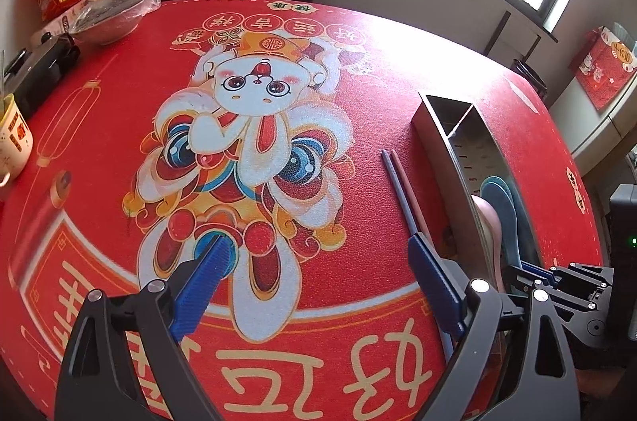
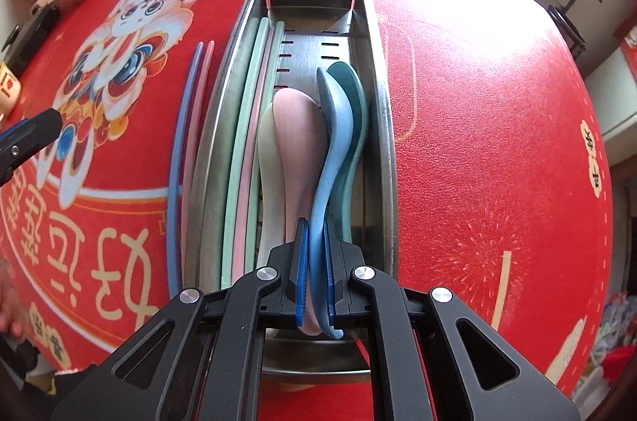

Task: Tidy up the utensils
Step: 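Lower the blue spoon into the steel tray and open the right tool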

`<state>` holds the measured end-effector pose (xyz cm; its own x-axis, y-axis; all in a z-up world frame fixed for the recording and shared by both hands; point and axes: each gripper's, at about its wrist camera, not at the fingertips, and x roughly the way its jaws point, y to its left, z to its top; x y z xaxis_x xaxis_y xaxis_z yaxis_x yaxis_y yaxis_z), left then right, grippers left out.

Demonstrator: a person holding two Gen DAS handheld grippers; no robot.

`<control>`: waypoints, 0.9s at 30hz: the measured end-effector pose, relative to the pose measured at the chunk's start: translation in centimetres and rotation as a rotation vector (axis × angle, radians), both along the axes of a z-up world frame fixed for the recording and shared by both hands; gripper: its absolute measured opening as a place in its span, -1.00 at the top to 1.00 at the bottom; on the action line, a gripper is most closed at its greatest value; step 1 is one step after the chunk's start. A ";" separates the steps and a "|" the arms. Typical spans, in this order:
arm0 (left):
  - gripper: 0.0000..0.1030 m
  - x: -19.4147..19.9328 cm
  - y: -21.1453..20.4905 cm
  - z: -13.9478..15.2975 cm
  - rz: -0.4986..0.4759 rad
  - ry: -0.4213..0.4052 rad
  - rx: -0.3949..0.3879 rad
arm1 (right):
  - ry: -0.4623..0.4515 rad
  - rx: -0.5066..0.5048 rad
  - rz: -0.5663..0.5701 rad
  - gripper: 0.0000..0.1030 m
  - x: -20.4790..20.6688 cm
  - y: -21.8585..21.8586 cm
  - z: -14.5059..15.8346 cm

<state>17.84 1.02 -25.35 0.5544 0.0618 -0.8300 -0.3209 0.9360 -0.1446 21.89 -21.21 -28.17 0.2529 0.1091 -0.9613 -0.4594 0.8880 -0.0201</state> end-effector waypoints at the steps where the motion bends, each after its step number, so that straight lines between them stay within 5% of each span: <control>1: -0.72 0.0 0.2 0.0 0.002 0.002 -0.005 | 0.000 -0.007 -0.001 0.85 0.0 0.2 -0.1; 18: -0.72 0.2 1.0 0.6 -0.026 0.012 0.000 | 0.015 0.023 -0.039 0.81 -1.1 0.8 0.8; 20: -0.72 0.2 0.9 0.7 -0.032 0.014 0.001 | 0.000 0.061 -0.052 0.58 -1.2 0.4 1.8; 22: -0.72 0.3 0.7 0.7 -0.039 0.014 -0.002 | -0.043 0.108 -0.075 -0.13 -1.5 -0.3 3.2; 27: -0.72 0.5 -0.2 0.8 -0.078 0.007 -0.004 | -0.114 0.188 -0.112 -0.19 -1.4 -1.8 5.4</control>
